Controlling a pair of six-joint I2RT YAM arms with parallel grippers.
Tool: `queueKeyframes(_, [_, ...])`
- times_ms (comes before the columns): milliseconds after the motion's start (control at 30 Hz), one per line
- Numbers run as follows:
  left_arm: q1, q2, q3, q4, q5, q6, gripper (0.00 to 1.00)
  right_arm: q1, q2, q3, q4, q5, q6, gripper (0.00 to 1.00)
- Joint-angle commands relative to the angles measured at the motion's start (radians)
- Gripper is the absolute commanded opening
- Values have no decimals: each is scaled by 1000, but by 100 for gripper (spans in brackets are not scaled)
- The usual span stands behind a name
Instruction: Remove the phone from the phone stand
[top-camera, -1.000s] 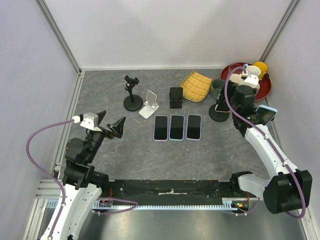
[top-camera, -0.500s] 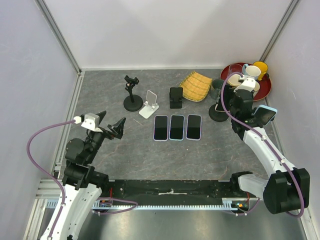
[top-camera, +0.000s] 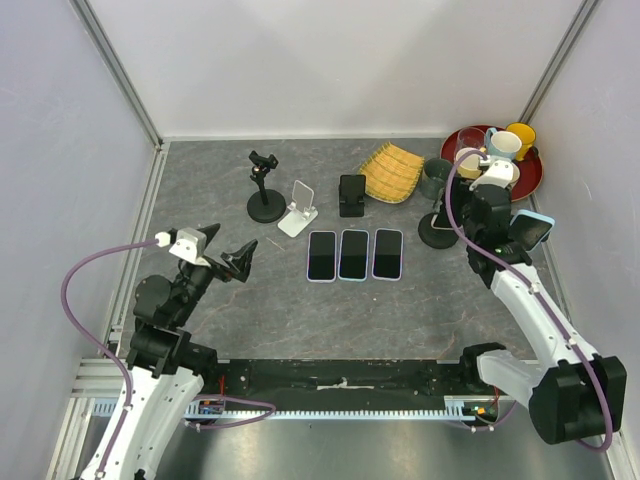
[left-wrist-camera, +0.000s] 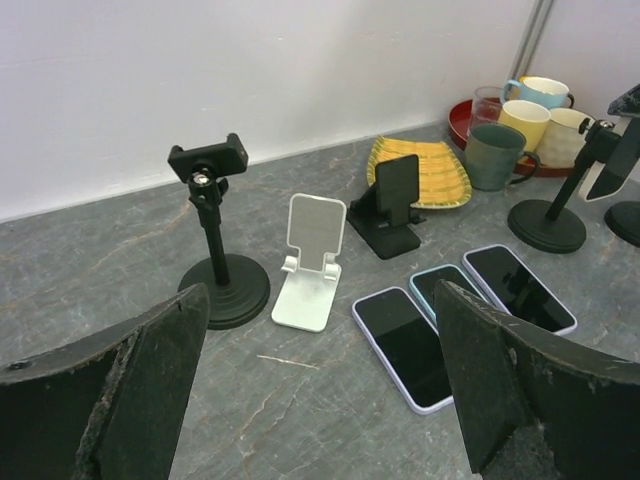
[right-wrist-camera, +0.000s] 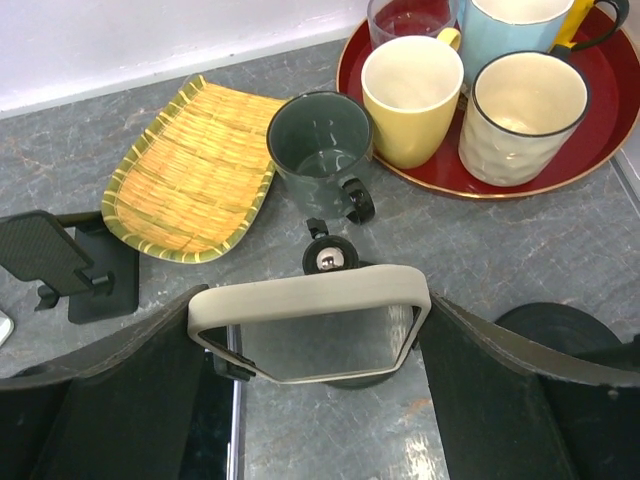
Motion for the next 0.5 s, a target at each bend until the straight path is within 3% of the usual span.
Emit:
queueKeyframes(0, [-4,15,-8,38,68,46,100,1,-98,24,84,-16,-11,8])
queueKeyframes(167, [-5,36,-8,38,101,51,100,15,-132,35,61,-19,-11,0])
queueKeyframes(467, [-13,61,-11,65,147,55,100,89,-221,66,-29,-23,-23,0])
